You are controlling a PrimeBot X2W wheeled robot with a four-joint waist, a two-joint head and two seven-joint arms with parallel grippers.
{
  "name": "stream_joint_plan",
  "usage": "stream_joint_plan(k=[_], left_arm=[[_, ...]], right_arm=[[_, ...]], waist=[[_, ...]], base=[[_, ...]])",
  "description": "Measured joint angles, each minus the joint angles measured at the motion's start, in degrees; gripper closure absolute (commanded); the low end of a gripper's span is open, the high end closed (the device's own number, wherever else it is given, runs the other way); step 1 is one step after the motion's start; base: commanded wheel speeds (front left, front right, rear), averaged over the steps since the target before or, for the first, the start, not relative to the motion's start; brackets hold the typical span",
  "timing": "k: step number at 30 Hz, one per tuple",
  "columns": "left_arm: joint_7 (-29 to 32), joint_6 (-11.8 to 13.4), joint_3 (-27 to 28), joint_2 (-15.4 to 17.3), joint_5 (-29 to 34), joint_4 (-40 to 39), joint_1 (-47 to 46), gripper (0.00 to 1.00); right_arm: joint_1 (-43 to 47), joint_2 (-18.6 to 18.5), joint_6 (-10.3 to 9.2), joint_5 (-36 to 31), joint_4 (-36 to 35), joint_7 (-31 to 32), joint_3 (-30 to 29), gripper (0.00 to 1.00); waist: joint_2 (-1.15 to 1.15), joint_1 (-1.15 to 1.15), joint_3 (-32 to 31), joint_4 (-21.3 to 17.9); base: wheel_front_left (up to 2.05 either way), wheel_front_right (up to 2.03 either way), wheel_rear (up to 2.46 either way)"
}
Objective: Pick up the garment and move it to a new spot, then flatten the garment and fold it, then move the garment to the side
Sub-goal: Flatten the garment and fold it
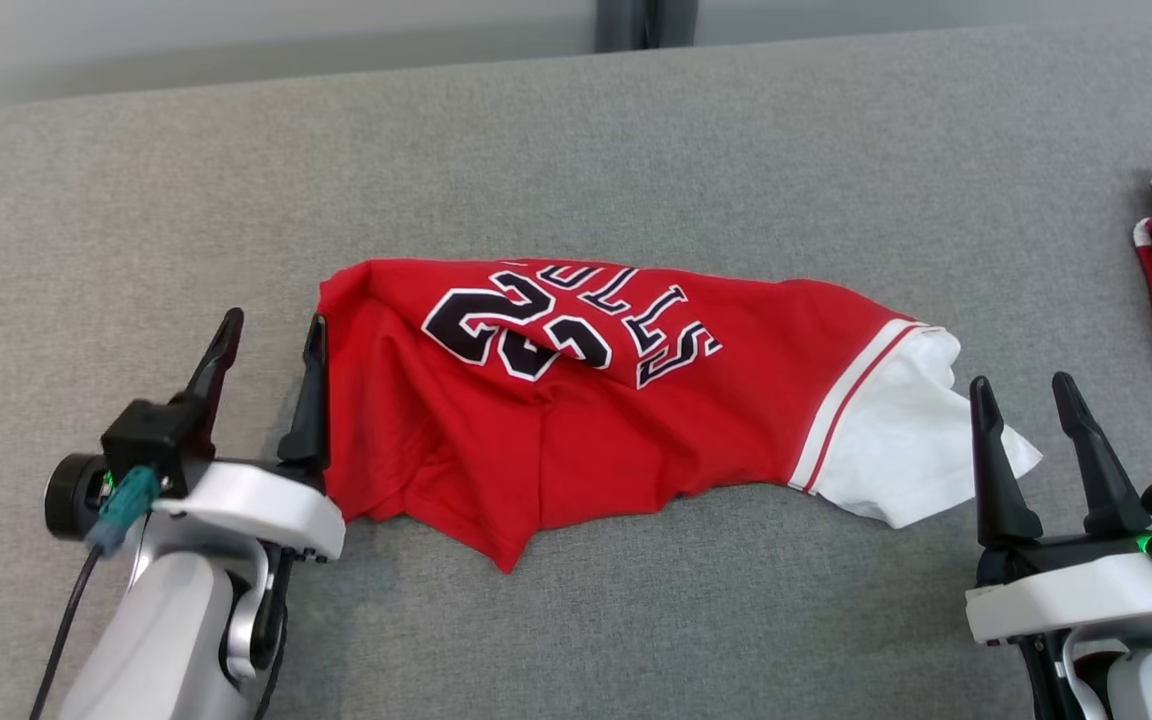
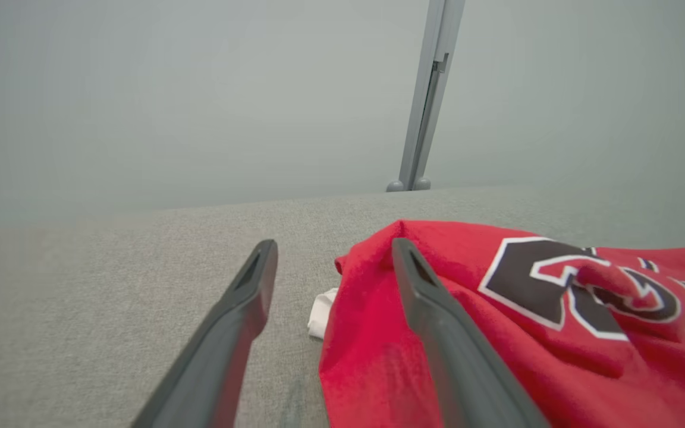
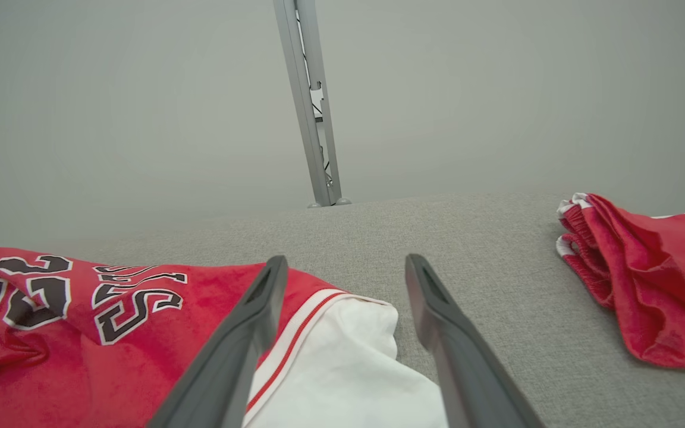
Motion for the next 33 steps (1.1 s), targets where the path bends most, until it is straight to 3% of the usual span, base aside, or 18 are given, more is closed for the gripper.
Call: stream_joint_plan(k=[5, 10, 19, 33], left_arm=[[-0.16, 2.48, 2.86, -0.68, 3.34, -12.41, 7.88, 0.00], [-0.16, 3.31, 3.16, -1.25, 6.11, -18.47, 15.62, 0.00], [-0.16, 3.94, 2.99, -1.58, 6.51, -17.93, 22.93, 0.00], [-0.04, 3.96, 2.24, -1.41, 6.22, -16.27, 23.01, 0.00]], right_arm=[[1.25, 0.00, 0.00, -1.27, -0.67, 0.56, -0.07, 0.00], [3.13, 0.01, 0.00, -2.90, -1.46, 1.96, -0.27, 0.00], [7.10, -0.08, 0.00, -3.68, -3.11, 4.22, -1.27, 0.00], [9.05, -0.14, 0.00, -3.99, -5.89, 6.23, -2.29, 0.00]], waist=[[0.00, 0.00, -2.55, 1.04], [0.00, 0.00, -5.31, 2.16], [0.00, 0.00, -10.23, 3.91], [0.00, 0.00, -11.82, 4.90]], base=[[0.00, 0.00, 0.00], [0.00, 0.00, 0.00], [0.00, 0.00, 0.00], [0.00, 0.00, 0.00]])
